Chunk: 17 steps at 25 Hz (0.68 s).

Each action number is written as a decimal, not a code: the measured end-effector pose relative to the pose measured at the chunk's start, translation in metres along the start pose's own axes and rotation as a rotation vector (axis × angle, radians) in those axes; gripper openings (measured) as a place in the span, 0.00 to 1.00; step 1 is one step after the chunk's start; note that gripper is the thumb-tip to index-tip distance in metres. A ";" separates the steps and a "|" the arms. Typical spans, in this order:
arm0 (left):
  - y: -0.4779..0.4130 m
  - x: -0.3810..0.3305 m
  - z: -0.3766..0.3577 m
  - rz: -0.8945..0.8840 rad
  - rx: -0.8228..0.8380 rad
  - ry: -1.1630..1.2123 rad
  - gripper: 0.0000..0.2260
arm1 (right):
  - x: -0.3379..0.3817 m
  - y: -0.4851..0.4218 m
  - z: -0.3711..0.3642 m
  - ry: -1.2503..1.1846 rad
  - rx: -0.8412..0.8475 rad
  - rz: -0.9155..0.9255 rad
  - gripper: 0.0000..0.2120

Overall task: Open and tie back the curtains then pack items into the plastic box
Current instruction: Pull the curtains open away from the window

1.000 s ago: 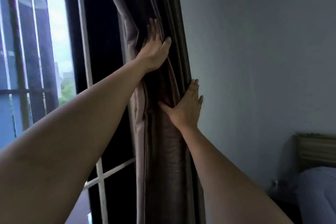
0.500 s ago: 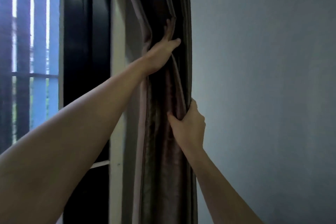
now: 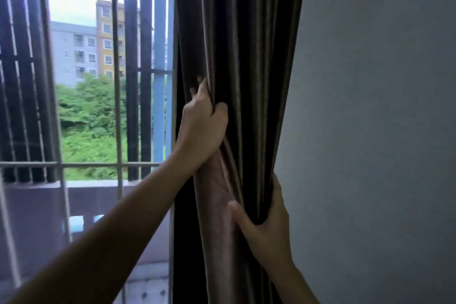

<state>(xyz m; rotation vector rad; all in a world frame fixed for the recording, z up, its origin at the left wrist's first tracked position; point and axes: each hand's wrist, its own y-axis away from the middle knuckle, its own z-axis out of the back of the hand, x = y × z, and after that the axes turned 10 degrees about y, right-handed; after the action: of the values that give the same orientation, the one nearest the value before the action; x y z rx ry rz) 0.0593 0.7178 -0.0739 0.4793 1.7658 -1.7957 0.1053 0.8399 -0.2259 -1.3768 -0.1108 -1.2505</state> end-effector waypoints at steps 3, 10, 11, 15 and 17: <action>0.035 0.028 0.016 0.130 0.032 -0.037 0.22 | -0.006 0.005 -0.005 -0.004 -0.011 -0.002 0.42; 0.095 0.091 0.068 0.146 0.111 -0.186 0.18 | -0.019 0.010 -0.024 0.076 -0.033 0.046 0.38; 0.101 0.099 0.076 0.149 0.100 -0.217 0.17 | -0.021 0.012 -0.027 0.078 -0.049 0.048 0.37; 0.112 0.113 0.096 0.135 0.039 -0.248 0.08 | -0.021 0.027 -0.046 0.073 -0.037 0.051 0.38; 0.115 0.117 0.102 0.123 -0.006 -0.253 0.08 | -0.021 0.031 -0.060 0.072 0.000 0.079 0.38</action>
<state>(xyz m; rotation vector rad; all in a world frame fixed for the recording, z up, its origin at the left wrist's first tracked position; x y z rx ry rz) 0.0537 0.6040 -0.2293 0.3343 1.5355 -1.6837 0.0835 0.7976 -0.2789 -1.3223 -0.0065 -1.2321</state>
